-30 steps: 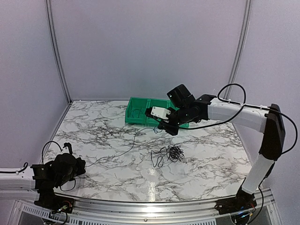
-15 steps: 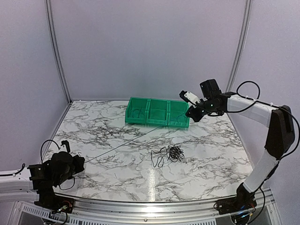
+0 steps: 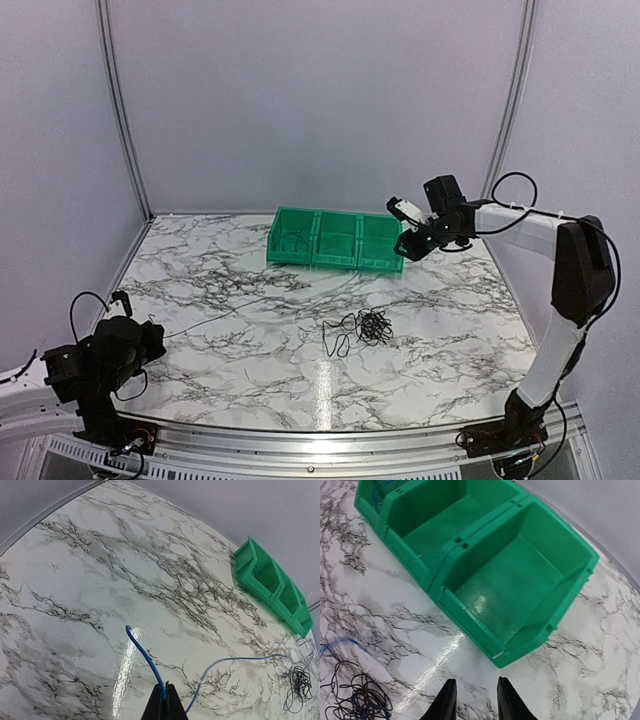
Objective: Untangle the cables
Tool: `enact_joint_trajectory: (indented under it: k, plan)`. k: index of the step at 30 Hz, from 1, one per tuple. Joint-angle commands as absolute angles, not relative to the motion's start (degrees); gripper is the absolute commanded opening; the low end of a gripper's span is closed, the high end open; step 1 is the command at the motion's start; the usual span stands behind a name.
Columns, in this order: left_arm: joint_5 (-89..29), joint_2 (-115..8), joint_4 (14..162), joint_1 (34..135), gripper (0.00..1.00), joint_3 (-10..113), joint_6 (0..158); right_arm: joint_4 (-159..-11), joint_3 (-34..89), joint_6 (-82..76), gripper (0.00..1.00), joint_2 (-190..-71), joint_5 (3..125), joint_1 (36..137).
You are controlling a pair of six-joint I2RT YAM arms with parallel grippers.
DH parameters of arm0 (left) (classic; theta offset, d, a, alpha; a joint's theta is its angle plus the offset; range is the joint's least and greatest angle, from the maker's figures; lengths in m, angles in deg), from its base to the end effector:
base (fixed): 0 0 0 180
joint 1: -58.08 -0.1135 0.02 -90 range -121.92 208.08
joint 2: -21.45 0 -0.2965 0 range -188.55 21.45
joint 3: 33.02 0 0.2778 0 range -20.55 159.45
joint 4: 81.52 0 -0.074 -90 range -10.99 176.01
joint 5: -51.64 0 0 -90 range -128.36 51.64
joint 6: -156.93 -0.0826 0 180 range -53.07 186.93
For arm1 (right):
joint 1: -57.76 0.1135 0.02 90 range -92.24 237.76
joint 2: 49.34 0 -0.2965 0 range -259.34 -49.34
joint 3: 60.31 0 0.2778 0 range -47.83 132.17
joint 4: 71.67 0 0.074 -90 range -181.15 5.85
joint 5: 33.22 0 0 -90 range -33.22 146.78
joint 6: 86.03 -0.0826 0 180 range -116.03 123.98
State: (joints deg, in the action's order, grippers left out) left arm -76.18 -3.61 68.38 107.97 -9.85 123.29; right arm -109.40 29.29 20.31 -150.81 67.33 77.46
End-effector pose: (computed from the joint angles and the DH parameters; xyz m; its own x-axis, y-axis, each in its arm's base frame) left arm 0.1335 -0.0799 0.1562 -0.4131 -0.5304 -0.7403 -0.1351 0.8396 -0.5262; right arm 0.4199 0.1664 0.2287 -0.5633 -0.4955 -0.6612 -0.6269 0.7776 -0.0485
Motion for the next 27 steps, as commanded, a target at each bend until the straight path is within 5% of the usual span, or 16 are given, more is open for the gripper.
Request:
enact_joint_trajectory:
  k: [1,9,15,27]
  plan:
    - [-81.45,-3.3,62.16,107.19,0.0,-4.59,119.6,-107.15,31.75,20.21,0.32,-149.0,65.08,75.16]
    - [-86.43,-12.28,61.52,105.42,0.0,11.98,104.48,-104.98,26.84,22.58,0.32,-145.23,63.89,75.05]
    - [-79.84,-20.09,61.97,103.61,0.0,18.26,100.2,-104.83,21.62,27.16,0.32,-140.25,81.72,76.61]
    - [-73.64,-25.14,72.07,103.44,0.0,5.45,109.45,-109.62,26.1,37.44,0.31,-148.51,79.2,108.39]
